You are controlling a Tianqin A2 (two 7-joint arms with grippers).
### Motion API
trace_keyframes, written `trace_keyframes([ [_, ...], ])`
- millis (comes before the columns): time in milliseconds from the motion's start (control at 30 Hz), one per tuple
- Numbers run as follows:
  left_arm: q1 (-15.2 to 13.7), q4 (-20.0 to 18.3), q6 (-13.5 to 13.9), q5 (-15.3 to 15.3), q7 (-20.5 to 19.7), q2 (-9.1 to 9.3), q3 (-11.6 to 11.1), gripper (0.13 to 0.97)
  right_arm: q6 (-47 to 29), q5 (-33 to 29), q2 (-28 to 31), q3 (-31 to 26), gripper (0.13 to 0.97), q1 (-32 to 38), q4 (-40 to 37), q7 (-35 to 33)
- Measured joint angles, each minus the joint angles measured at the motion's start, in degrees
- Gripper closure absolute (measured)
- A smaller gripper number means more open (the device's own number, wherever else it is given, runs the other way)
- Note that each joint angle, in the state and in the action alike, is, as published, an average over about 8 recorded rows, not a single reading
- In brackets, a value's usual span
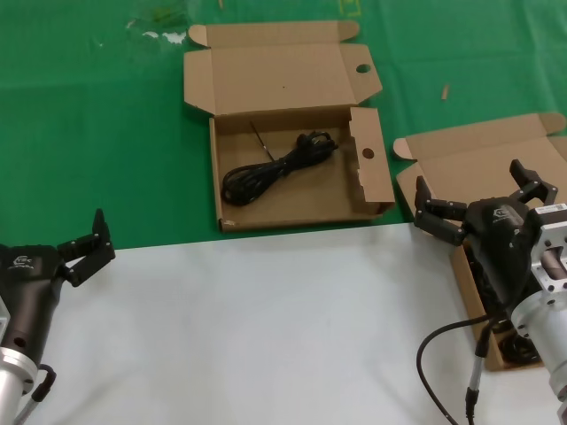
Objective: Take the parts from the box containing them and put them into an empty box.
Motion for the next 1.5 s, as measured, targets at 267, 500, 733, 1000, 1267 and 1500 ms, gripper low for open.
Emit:
trace_keyframes([
  [267,0.00,0.00,0.00,0.00,0.00,0.00,0.00,0.132,0.00,0.00,0.00,0.00,0.129,0.00,0.00,0.00],
  [500,0.00,0.00,0.00,0.00,0.00,0.00,0.00,0.132,0.00,0.00,0.00,0.00,0.129,0.00,0.00,0.00],
  [733,0.00,0.00,0.00,0.00,0.00,0.00,0.00,0.132,0.00,0.00,0.00,0.00,0.129,0.00,0.00,0.00],
  [1000,0.00,0.00,0.00,0.00,0.00,0.00,0.00,0.132,0.00,0.00,0.00,0.00,0.129,0.00,0.00,0.00],
  [1267,0.00,0.00,0.00,0.00,0.00,0.00,0.00,0.132,0.00,0.00,0.00,0.00,0.129,0.00,0.00,0.00],
  [1500,0.00,0.00,0.00,0.00,0.00,0.00,0.00,0.132,0.00,0.00,0.00,0.00,0.129,0.00,0.00,0.00],
])
